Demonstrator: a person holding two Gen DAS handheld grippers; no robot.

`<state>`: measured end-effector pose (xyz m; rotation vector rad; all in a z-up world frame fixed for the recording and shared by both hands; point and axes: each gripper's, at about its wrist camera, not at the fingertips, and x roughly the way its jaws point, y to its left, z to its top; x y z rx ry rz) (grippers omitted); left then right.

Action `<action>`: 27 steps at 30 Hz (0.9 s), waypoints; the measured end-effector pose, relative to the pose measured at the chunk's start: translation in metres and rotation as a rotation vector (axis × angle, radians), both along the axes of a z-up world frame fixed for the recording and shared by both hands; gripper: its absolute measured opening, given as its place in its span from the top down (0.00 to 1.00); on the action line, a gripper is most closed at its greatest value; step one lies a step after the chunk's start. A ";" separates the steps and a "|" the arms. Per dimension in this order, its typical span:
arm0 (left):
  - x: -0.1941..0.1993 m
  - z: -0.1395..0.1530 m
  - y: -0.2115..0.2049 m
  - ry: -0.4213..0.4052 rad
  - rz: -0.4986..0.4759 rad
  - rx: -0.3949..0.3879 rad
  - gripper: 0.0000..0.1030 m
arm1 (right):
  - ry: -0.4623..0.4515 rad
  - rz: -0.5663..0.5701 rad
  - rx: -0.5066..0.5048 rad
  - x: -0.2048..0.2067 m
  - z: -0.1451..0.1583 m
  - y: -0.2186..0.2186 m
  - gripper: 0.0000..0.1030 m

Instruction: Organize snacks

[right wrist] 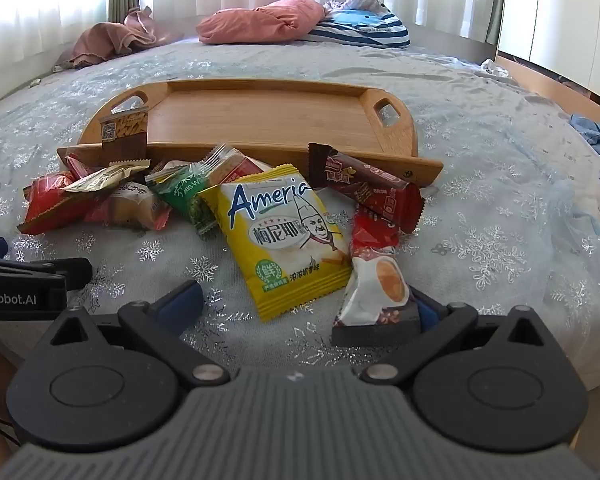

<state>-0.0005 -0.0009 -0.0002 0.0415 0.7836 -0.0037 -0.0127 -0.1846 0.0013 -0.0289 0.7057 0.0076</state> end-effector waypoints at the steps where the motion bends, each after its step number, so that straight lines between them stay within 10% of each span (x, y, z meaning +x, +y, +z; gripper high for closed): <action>1: 0.000 0.000 0.000 0.005 0.000 -0.006 0.00 | 0.002 0.000 -0.002 0.000 0.000 0.000 0.00; 27: -0.001 0.001 0.002 -0.001 -0.004 -0.011 0.00 | 0.006 0.000 -0.006 0.000 0.000 0.001 0.00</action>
